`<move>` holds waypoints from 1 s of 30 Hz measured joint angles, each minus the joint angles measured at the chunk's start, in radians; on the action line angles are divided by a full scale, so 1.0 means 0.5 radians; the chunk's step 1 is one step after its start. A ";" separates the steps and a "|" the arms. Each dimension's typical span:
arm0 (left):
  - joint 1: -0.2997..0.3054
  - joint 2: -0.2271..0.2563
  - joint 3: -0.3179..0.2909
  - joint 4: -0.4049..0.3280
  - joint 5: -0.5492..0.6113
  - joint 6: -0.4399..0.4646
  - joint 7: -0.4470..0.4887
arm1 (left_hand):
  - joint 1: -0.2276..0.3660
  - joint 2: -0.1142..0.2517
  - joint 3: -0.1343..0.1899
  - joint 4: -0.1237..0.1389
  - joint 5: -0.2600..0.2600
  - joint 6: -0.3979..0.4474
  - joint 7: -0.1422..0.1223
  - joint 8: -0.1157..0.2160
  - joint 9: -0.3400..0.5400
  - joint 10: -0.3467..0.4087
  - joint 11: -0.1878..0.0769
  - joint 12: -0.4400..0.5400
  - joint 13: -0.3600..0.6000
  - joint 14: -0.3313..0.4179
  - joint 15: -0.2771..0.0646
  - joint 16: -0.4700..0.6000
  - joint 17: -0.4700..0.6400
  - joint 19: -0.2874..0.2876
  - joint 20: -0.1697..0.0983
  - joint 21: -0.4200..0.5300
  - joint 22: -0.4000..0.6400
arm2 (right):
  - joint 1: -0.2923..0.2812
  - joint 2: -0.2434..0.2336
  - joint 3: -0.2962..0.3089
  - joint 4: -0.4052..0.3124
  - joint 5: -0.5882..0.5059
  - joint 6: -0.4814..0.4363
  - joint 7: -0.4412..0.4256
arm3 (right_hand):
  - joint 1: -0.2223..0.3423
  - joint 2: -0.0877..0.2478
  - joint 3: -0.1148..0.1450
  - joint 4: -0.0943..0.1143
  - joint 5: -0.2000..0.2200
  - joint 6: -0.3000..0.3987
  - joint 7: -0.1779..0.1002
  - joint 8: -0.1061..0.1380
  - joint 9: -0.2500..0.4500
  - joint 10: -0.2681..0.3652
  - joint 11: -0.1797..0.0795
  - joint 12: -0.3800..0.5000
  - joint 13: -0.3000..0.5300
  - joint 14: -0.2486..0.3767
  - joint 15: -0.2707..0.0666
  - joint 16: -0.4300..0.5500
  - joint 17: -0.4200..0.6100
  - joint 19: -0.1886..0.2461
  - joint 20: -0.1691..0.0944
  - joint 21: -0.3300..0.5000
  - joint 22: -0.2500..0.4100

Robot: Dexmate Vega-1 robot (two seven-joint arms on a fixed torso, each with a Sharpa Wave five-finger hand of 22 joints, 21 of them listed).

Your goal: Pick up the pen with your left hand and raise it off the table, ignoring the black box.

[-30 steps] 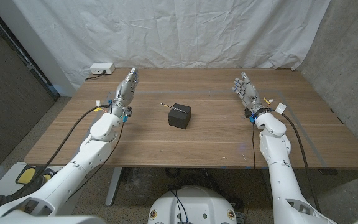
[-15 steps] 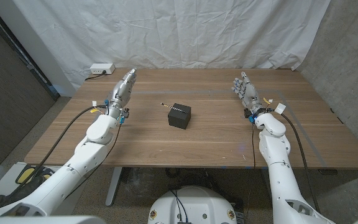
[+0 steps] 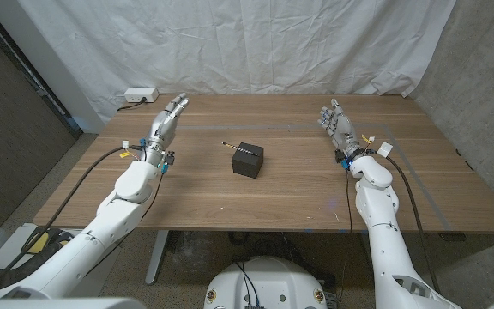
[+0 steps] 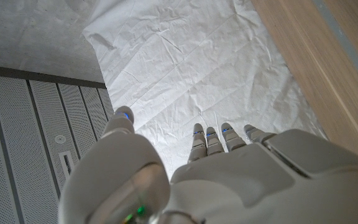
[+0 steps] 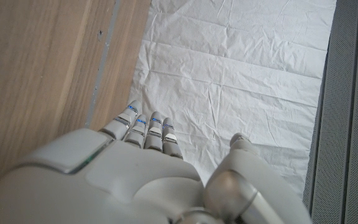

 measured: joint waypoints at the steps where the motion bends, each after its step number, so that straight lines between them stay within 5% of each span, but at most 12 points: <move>1: 0.001 0.001 -0.001 0.000 0.006 -0.003 0.002 | 0.031 -0.002 0.004 -0.018 0.000 0.000 0.000 0.000 0.003 -0.008 -0.008 0.000 0.000 0.000 0.000 0.000 0.000 0.000 0.000 0.000 0.000 | 0.000 0.000 -0.001 0.000 -0.001 0.000 -0.001 | 0.000 0.000 0.000 0.000 0.000 0.000 0.000 0.000 0.000 0.000 0.000 0.000 0.000 0.000 0.000 0.000 0.000 0.000 0.000 0.000 0.000; 8: 0.021 0.035 -0.013 -0.039 0.080 0.005 0.049 | 0.258 0.008 0.046 -0.135 0.015 -0.005 -0.005 -0.016 0.002 -0.070 -0.036 -0.028 0.000 -0.041 -0.041 -0.016 -0.006 0.000 0.000 0.000 0.000 | 0.005 0.001 -0.006 -0.003 -0.007 0.000 -0.008 | 0.000 0.000 -0.002 -0.015 0.000 0.000 0.000 0.000 0.000 0.007 -0.007 0.000 0.000 0.000 0.000 0.000 0.000 0.000 0.000 0.000 0.000; 13: 0.030 0.053 -0.018 -0.064 0.128 0.042 0.088 | 0.457 0.052 0.095 -0.194 0.015 -0.005 -0.077 -0.031 0.012 -0.144 0.000 -0.038 0.000 -0.094 -0.029 -0.032 -0.006 -0.015 0.023 0.000 0.000 | 0.017 0.002 -0.007 0.000 -0.008 -0.001 -0.011 | 0.011 0.011 0.000 -0.017 0.000 0.007 -0.007 0.000 0.000 0.007 -0.007 0.000 0.000 0.000 0.000 0.000 0.000 0.000 0.000 0.000 0.000; 24: 0.052 0.101 -0.030 -0.140 0.209 0.115 0.154 | 0.700 0.124 0.132 -0.231 -0.017 0.098 -0.185 -0.022 0.021 -0.239 0.040 -0.051 0.000 -0.172 0.029 -0.032 -0.006 -0.013 0.087 0.008 0.000 | 0.044 0.001 -0.007 0.045 -0.009 0.000 -0.013 | 0.011 0.011 0.000 -0.017 -0.001 0.007 -0.007 0.000 0.000 0.017 0.003 0.000 0.000 0.011 0.011 0.008 0.000 0.000 0.000 0.000 0.000; 30: 0.067 0.116 -0.034 -0.172 0.248 0.143 0.191 | 0.782 0.142 0.146 -0.227 -0.031 0.146 -0.190 -0.008 0.021 -0.239 0.040 -0.051 0.000 -0.181 0.019 -0.031 -0.006 -0.014 0.108 0.008 0.000 | 0.060 0.000 -0.007 0.066 -0.010 0.004 -0.014 | 0.011 0.011 0.000 -0.017 -0.001 0.007 -0.007 0.000 0.000 0.017 0.004 0.000 0.000 0.011 0.011 0.008 0.000 0.000 0.000 0.000 0.000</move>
